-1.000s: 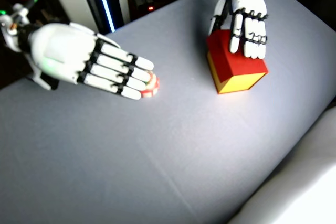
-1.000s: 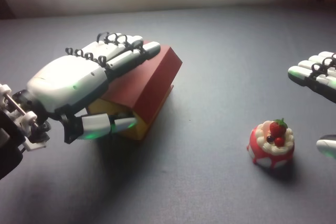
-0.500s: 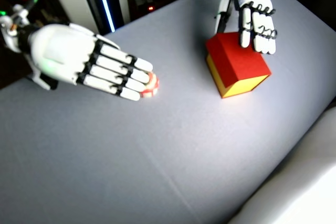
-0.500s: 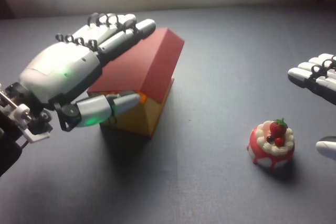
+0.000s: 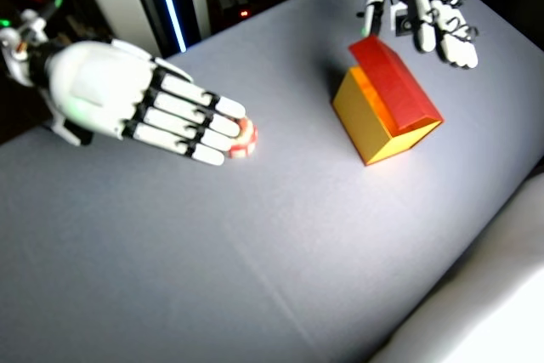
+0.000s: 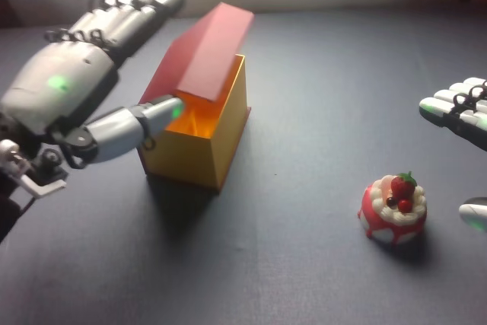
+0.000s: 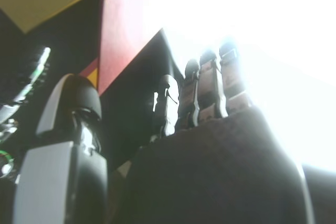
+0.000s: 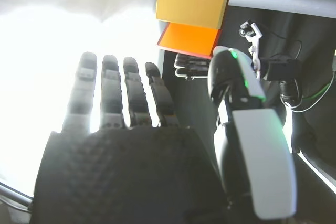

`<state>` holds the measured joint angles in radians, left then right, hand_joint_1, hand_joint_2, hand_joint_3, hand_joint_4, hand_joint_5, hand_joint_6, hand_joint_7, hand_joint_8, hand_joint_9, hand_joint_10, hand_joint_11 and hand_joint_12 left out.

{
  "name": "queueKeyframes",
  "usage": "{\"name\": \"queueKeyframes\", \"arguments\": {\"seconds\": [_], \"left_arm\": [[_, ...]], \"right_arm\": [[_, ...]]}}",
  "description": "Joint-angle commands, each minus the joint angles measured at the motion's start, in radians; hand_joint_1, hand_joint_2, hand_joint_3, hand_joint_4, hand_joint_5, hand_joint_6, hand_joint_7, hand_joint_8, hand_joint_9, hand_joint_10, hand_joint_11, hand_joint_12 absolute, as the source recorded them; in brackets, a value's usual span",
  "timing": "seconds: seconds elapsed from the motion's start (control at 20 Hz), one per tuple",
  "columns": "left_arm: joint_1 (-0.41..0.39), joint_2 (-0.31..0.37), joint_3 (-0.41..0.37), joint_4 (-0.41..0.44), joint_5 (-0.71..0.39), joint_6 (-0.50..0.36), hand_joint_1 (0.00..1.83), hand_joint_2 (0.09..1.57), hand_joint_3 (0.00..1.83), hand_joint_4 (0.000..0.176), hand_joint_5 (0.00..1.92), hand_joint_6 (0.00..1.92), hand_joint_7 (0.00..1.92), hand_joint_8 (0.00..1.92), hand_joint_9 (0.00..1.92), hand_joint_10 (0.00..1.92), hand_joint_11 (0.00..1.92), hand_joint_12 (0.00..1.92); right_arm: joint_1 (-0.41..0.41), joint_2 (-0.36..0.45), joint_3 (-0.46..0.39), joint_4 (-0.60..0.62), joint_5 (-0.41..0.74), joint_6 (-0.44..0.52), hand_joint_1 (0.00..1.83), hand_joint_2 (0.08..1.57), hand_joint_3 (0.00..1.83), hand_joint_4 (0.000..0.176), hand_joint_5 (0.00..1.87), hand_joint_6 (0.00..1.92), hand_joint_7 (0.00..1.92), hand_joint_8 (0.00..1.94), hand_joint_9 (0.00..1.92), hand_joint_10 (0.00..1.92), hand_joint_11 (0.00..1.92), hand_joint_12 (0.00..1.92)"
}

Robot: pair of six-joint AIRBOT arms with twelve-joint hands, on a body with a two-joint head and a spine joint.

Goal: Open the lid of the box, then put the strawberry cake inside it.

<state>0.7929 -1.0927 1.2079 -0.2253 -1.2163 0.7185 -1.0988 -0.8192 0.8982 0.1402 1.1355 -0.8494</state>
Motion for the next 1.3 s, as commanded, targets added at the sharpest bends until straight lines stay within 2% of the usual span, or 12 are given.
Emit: {"name": "queueKeyframes", "arguments": {"seconds": [0.0, 0.25, 0.3, 0.5, 0.55, 0.6, 0.65, 0.75, 0.8, 0.95, 1.05, 1.25], "left_arm": [[-0.001, 0.008, 0.002, -0.016, -0.161, -0.001, 0.57, 1.33, 0.01, 0.159, 0.00, 0.00, 0.00, 0.00, 0.00, 0.00, 0.00, 0.00], [0.014, 0.007, 0.014, -0.116, -0.224, -0.012, 0.44, 1.36, 0.01, 0.170, 0.00, 0.00, 0.00, 0.00, 0.00, 0.00, 0.00, 0.00], [0.015, 0.004, 0.019, -0.140, -0.232, -0.020, 0.43, 1.37, 0.01, 0.141, 0.00, 0.00, 0.00, 0.00, 0.00, 0.00, 0.00, 0.00], [0.017, -0.015, 0.053, -0.231, -0.240, -0.053, 0.40, 1.37, 0.01, 0.130, 0.00, 0.00, 0.00, 0.00, 0.00, 0.00, 0.04, 0.02], [0.017, -0.016, 0.061, -0.256, -0.235, -0.055, 0.40, 1.37, 0.00, 0.143, 0.00, 0.00, 0.00, 0.00, 0.00, 0.00, 0.01, 0.25], [0.019, -0.016, 0.067, -0.279, -0.234, -0.058, 0.45, 1.38, 0.00, 0.162, 0.00, 0.00, 0.00, 0.00, 0.15, 0.07, 0.19, 1.21], [0.027, -0.012, 0.071, -0.302, -0.226, -0.058, 0.46, 1.39, 0.00, 0.158, 0.00, 0.00, 0.00, 0.00, 0.09, 0.04, 0.04, 1.62], [0.049, -0.001, 0.082, -0.348, -0.204, -0.061, 0.50, 1.38, 0.00, 0.155, 0.00, 0.00, 0.00, 0.00, 0.02, 0.01, 0.01, 1.31], [0.056, 0.006, 0.085, -0.363, -0.191, -0.061, 0.49, 1.39, 0.00, 0.141, 0.00, 0.00, 0.00, 0.00, 0.00, 0.00, 0.00, 0.05], [0.062, 0.018, 0.106, -0.405, -0.137, -0.061, 0.55, 1.41, 0.01, 0.128, 0.00, 0.00, 0.00, 0.00, 0.00, 0.00, 0.00, 0.00], [0.062, 0.025, 0.113, -0.406, -0.116, -0.061, 0.58, 1.38, 0.00, 0.146, 0.00, 0.00, 0.00, 0.00, 0.00, 0.00, 0.00, 0.00], [0.077, 0.068, 0.069, -0.276, -0.122, -0.045, 0.65, 1.38, 0.00, 0.149, 0.00, 0.00, 0.00, 0.00, 0.00, 0.00, 0.00, 0.00]], "right_arm": [[0.003, 0.000, 0.004, 0.009, 0.123, 0.005, 0.46, 1.33, 0.00, 0.000, 0.00, 0.00, 0.00, 0.00, 0.00, 0.00, 0.00, 0.00], [-0.001, -0.002, 0.004, 0.015, 0.123, 0.005, 0.39, 1.34, 0.01, 0.000, 0.00, 0.00, 0.00, 0.00, 0.00, 0.00, 0.00, 0.00], [-0.002, -0.003, 0.004, 0.015, 0.123, 0.005, 0.41, 1.34, 0.00, 0.000, 0.00, 0.00, 0.00, 0.00, 0.00, 0.00, 0.00, 0.00], [-0.007, -0.007, 0.005, 0.020, 0.123, 0.005, 0.41, 1.34, 0.00, 0.000, 0.00, 0.00, 0.00, 0.00, 0.00, 0.00, 0.00, 0.00], [-0.008, -0.008, 0.006, 0.020, 0.123, 0.005, 0.42, 1.35, 0.00, 0.000, 0.00, 0.00, 0.00, 0.00, 0.00, 0.00, 0.00, 0.00], [-0.009, -0.008, 0.006, 0.021, 0.123, 0.005, 0.40, 1.35, 0.00, 0.000, 0.00, 0.00, 0.00, 0.00, 0.00, 0.00, 0.00, 0.00], [-0.009, -0.008, 0.006, 0.021, 0.123, 0.005, 0.40, 1.35, 0.00, 0.000, 0.00, 0.00, 0.00, 0.00, 0.00, 0.00, 0.00, 0.00], [-0.010, -0.008, 0.007, 0.021, 0.123, 0.006, 0.43, 1.35, 0.00, 0.000, 0.00, 0.00, 0.00, 0.00, 0.00, 0.00, 0.00, 0.00], [-0.010, -0.008, 0.007, 0.021, 0.123, 0.006, 0.41, 1.35, 0.00, 0.000, 0.00, 0.00, 0.00, 0.00, 0.00, 0.00, 0.00, 0.00], [-0.010, -0.009, 0.007, 0.023, 0.123, 0.008, 0.39, 1.35, 0.00, 0.000, 0.00, 0.00, 0.00, 0.00, 0.00, 0.00, 0.00, 0.00], [-0.010, -0.011, 0.009, 0.022, 0.123, 0.008, 0.42, 1.35, 0.00, 0.000, 0.00, 0.00, 0.00, 0.00, 0.00, 0.00, 0.00, 0.00], [0.007, -0.012, 0.015, 0.001, 0.120, 0.027, 0.47, 1.32, 0.00, 0.000, 0.00, 0.00, 0.00, 0.00, 0.00, 0.00, 0.00, 0.00]]}}
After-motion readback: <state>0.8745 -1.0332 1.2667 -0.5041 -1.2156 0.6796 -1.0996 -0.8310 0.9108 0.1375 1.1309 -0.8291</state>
